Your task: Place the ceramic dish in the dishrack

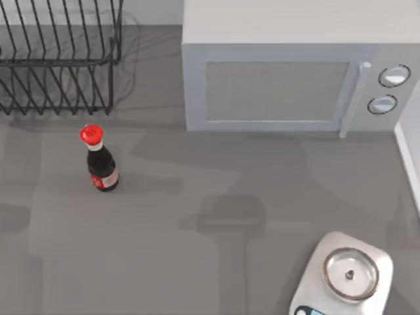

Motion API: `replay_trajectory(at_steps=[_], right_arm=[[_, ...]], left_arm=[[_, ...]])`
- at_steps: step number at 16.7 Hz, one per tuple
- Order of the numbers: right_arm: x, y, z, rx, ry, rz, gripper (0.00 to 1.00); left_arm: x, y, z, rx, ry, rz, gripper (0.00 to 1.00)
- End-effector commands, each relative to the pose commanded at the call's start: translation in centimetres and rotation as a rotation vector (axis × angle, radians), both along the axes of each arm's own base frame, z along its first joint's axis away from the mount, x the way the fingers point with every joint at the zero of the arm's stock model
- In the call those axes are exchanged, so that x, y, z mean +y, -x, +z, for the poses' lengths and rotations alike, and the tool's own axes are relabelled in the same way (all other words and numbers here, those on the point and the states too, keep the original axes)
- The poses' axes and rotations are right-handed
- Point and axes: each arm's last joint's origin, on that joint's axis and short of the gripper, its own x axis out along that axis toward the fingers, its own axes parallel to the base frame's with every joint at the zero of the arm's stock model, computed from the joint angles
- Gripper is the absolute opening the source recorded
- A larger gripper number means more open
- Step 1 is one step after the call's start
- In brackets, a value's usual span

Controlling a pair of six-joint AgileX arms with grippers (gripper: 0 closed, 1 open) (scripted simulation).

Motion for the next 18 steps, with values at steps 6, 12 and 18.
replay_trajectory(at_steps=[6, 12, 18], right_arm=[[0.0, 0.0, 0.0, 0.000, 0.000, 0.000, 1.00], [0.0, 0.0, 0.0, 0.000, 0.000, 0.000, 1.00], [0.0, 0.0, 0.0, 0.000, 0.000, 0.000, 1.00]], left_arm=[[-0.5, -7.8, -9.5, -0.025, -0.009, -0.001, 0.00], [-1.4, -9.5, -15.3, -0.008, -0.002, -0.002, 0.00], [-1.4, -9.5, -15.3, -0.008, -0.002, -0.002, 0.15]])
